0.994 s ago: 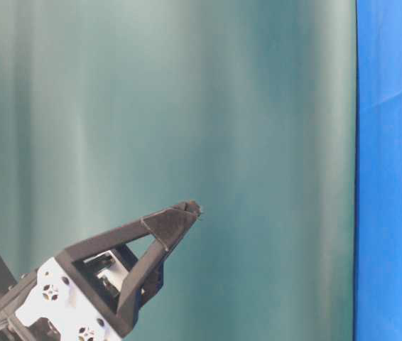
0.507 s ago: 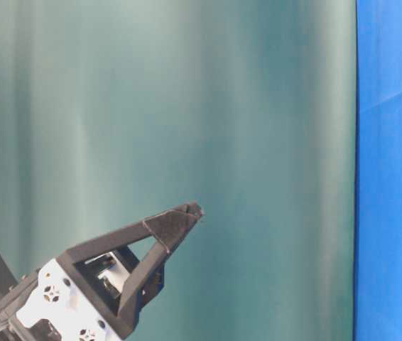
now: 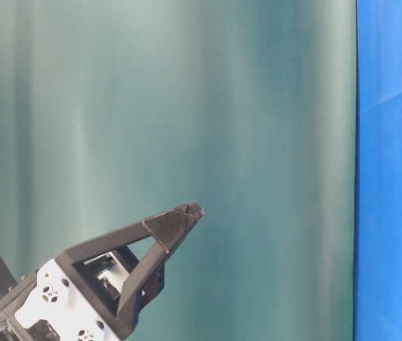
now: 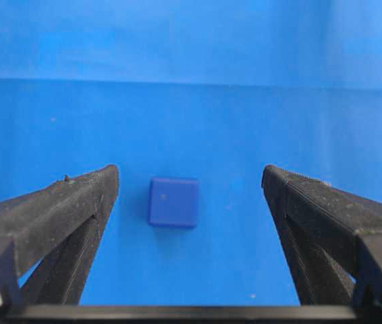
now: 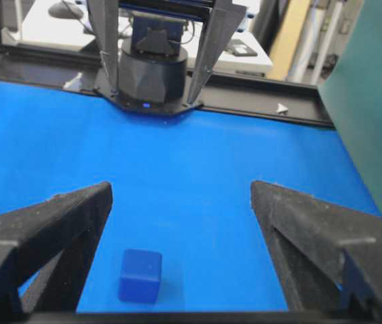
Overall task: Handover the blue block to the right arm after grasping it with the left arm, then place it in the designated position.
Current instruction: 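Move the left gripper over the blue cube and lower around it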
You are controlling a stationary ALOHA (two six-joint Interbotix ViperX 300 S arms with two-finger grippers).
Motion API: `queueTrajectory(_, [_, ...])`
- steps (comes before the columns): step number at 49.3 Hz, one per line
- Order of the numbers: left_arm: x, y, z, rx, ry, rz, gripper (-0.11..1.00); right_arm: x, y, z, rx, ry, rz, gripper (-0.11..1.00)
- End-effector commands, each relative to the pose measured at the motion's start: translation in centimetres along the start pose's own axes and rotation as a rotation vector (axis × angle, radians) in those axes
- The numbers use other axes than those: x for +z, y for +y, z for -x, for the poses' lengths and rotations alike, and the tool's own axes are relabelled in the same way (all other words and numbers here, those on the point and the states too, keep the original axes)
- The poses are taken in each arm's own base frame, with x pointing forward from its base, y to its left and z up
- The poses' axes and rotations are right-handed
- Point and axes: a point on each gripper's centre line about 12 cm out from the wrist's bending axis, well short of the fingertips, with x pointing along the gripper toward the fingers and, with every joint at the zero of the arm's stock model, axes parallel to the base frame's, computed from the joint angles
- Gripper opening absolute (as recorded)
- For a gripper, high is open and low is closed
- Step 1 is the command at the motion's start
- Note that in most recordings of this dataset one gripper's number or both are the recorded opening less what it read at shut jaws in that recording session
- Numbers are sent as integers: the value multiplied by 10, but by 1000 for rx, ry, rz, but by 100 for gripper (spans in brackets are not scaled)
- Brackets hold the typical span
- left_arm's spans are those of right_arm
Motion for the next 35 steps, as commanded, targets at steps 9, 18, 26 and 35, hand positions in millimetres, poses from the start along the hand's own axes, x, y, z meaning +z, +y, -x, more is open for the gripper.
queueTrajectory(9, [8,-1,5,-2,-34,-1,92,11,0,-3,-2,-28,-4,98])
queueTrajectory(18, [-4,-1,-11,-2,-15,0,92,11,0,-3,-2,-26,-4,98])
queueTrajectory(26, [-17,0,-27,-2,-8,8,92,11,0,-3,-1,-25,-5,98])
queueTrajectory(35, [-39,0,-56,-1,26,32,92,10,0,-3,-1,-21,-5,98])
